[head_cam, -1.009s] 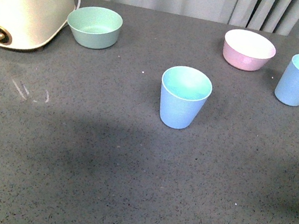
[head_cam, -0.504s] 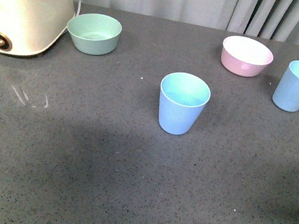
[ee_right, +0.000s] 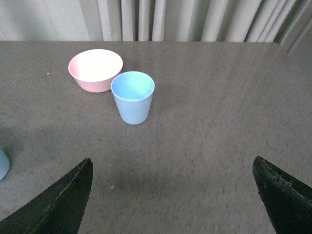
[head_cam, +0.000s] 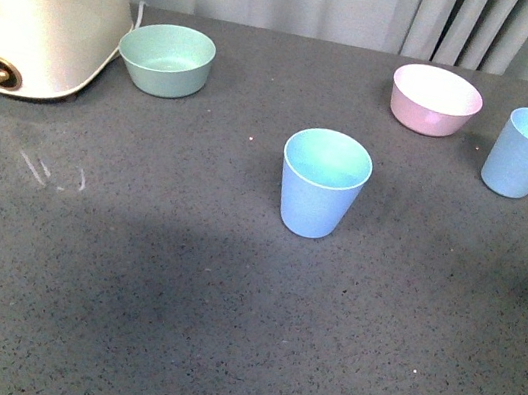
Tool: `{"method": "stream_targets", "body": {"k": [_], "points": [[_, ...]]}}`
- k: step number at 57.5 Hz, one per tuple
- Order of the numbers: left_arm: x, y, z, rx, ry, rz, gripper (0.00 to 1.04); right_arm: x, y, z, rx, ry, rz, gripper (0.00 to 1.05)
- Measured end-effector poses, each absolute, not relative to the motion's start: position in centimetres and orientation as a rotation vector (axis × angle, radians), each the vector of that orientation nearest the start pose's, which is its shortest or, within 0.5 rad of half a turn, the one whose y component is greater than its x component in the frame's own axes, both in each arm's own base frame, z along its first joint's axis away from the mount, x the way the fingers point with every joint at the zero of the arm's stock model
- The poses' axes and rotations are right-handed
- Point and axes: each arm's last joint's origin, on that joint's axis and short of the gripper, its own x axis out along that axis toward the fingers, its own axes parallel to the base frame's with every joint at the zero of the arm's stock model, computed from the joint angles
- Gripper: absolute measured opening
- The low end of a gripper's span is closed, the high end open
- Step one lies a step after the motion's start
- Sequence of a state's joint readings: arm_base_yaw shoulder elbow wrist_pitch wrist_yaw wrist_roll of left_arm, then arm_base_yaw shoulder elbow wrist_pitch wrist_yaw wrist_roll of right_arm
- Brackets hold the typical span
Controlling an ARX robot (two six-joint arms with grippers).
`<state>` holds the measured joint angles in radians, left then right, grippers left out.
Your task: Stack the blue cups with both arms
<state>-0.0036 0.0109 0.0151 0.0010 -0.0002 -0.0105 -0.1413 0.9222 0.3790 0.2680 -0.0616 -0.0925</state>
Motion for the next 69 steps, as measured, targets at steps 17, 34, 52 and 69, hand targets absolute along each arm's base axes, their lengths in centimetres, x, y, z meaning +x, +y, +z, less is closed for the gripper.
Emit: {"method": "stream_targets", "body": {"k": [17,34,52,69], "points": [[9.7,0.0,16.8,-0.008,-0.005,-0.004,0.96,33.9,-0.8,19.6,-0.385,0.542,0.106,0.96],[9.7,0.0,16.8,-0.008,-0.005,-0.004,0.96,39.6,2.4,17.7,-0.485,0.630,0.186,0.96],[9.7,0.0,16.8,-0.008,-0.005,-0.004,0.96,42.7,3.8,15.6,-0.511,0.704,0.211,0.96],[9.7,0.0,16.8,-0.008,-0.005,-0.004,0.96,44.6,4.3,14.6,-0.498,0.748,0.217,0.96]]}}
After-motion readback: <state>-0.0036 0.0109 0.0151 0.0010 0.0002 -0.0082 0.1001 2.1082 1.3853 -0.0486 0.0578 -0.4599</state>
